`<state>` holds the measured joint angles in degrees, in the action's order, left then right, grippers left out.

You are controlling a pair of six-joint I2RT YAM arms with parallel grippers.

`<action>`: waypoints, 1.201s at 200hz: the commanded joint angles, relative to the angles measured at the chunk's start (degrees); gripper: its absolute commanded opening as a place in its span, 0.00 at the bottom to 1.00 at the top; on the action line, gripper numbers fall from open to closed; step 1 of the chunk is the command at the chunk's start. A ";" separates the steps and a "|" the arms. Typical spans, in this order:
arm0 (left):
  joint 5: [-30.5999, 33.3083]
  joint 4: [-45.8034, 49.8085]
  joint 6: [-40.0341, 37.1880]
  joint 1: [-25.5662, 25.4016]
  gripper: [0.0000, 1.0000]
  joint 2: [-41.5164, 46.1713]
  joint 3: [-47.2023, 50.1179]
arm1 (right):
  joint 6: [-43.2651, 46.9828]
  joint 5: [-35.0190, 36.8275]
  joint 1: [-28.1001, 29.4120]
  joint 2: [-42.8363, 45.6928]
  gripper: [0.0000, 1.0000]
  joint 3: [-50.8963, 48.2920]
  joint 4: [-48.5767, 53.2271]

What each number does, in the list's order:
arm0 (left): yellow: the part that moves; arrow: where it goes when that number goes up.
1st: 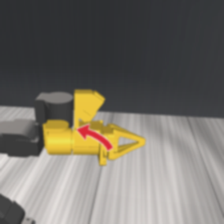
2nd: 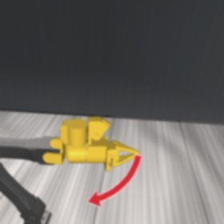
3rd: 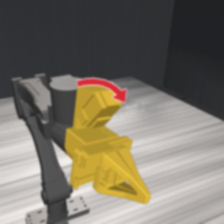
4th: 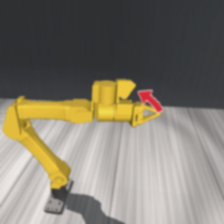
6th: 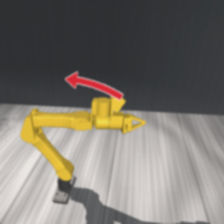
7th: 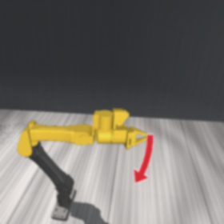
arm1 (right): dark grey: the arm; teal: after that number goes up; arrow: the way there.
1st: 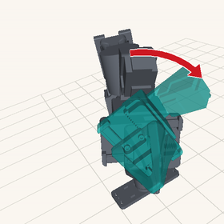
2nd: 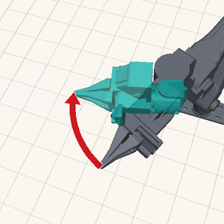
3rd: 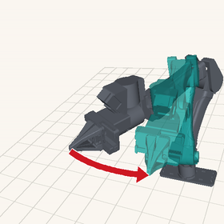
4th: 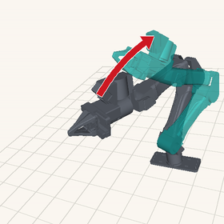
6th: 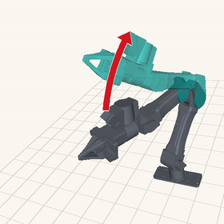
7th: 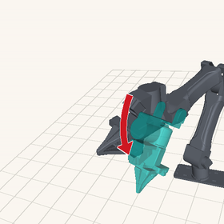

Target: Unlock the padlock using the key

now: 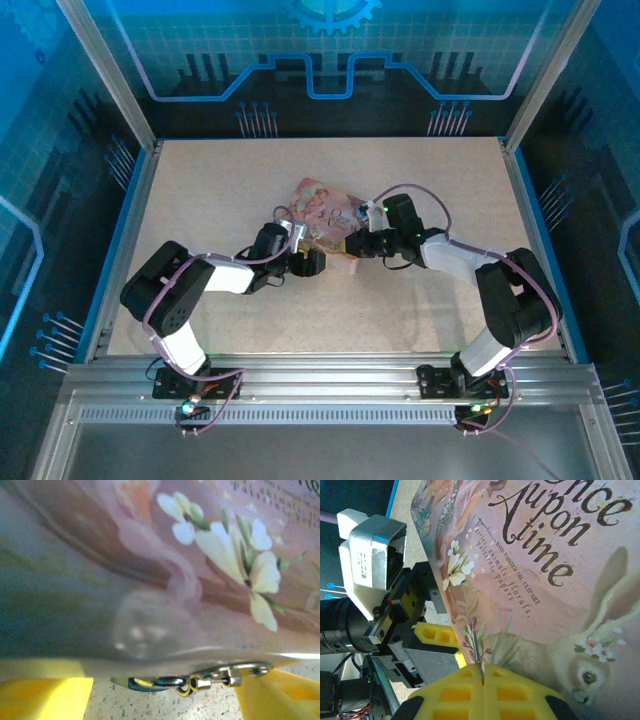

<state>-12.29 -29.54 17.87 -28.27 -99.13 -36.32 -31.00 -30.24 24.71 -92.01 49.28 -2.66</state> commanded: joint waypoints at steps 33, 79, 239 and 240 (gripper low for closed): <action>-3.79 -4.76 -0.27 0.23 0.66 -1.83 -0.77 | 1.12 1.16 -0.36 -0.98 0.02 -0.67 3.07; -4.55 -5.03 -0.28 0.19 0.57 -1.19 -0.67 | 1.09 1.10 -0.36 -0.99 0.02 -0.76 3.02; -3.31 -4.88 0.16 -1.58 0.51 1.84 -0.32 | 0.71 0.71 -0.36 -1.24 0.02 -1.02 2.48; -3.28 -4.90 0.16 -1.59 0.51 1.88 -0.33 | 0.70 0.75 -0.36 -1.24 0.02 -0.98 2.48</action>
<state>-14.85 -31.81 18.06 -28.91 -99.57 -36.32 -31.00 -30.26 24.69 -92.01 49.28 -2.68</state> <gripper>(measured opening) 0.511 0.057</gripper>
